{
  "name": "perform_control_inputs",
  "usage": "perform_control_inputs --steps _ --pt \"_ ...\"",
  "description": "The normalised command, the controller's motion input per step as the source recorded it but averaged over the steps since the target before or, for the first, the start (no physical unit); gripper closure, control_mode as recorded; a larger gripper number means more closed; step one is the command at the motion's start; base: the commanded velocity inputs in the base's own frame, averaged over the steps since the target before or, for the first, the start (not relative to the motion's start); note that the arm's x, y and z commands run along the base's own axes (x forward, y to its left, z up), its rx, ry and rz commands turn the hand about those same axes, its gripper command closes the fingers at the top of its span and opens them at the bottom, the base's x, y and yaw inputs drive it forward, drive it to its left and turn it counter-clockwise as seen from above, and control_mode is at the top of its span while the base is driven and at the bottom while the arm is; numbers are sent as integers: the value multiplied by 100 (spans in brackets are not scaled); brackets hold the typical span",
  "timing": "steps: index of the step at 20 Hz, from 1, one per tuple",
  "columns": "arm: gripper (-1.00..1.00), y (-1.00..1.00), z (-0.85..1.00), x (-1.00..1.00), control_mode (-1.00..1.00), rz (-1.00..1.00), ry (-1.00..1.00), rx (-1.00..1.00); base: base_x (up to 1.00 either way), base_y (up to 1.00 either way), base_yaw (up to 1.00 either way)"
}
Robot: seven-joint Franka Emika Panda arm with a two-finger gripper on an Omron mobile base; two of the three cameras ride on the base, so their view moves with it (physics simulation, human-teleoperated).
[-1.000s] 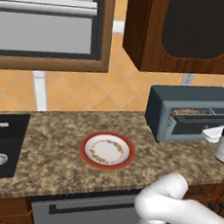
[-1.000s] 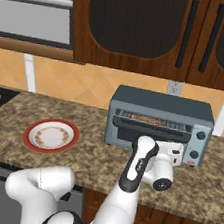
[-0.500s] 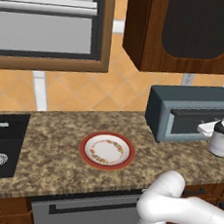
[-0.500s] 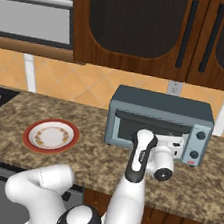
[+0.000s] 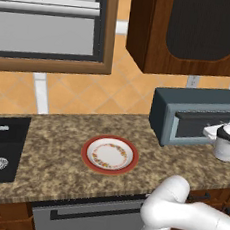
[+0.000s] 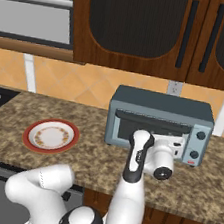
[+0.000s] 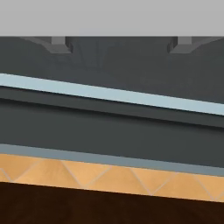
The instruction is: Pick up the kebab skewer and baguette bread, and place them inside the toaster oven. Close the toaster oven door and start by setting the timer.
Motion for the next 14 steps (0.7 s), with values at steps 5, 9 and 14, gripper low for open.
perform_control_inputs --steps 5,9,14 --pt "-100 -3 0 -34 -100 0 1 0 0 0 0" --pt "-100 -14 -3 -50 -100 0 2 0 0 0 0" --pt "-100 -53 1 -30 -100 0 5 2 0 0 0"
